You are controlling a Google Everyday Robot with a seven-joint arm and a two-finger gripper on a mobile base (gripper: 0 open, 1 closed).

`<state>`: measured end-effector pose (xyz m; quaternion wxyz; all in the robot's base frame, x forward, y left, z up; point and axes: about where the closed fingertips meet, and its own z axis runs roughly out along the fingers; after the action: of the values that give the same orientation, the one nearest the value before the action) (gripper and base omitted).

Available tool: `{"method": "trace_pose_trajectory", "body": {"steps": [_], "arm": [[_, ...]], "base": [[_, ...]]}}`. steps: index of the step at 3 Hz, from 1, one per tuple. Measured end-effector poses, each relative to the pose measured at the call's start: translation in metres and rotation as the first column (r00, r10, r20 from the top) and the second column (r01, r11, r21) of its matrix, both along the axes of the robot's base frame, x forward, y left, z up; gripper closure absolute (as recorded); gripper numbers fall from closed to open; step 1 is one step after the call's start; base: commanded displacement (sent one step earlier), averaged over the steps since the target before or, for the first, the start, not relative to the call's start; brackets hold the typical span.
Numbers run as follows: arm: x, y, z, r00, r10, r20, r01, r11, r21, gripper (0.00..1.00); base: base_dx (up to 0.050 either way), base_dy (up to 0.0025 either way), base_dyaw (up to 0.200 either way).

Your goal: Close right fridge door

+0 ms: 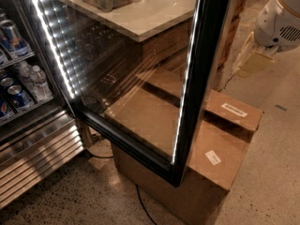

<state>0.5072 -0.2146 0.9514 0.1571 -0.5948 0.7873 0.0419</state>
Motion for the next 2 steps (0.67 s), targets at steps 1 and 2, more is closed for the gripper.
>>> {"method": "trace_pose_trajectory", "body": {"steps": [1, 2], "arm": [[0.012, -0.001, -0.009, 0.9996, -0.009, -0.028, 0.009, 1.0, 0.009, 1.0], [0.026, 0.0, -0.042, 0.9956, -0.015, -0.092, 0.016, 1.0, 0.017, 1.0]], "base": [[0.0, 0.0, 0.0], [0.0, 0.0, 0.0]]}}
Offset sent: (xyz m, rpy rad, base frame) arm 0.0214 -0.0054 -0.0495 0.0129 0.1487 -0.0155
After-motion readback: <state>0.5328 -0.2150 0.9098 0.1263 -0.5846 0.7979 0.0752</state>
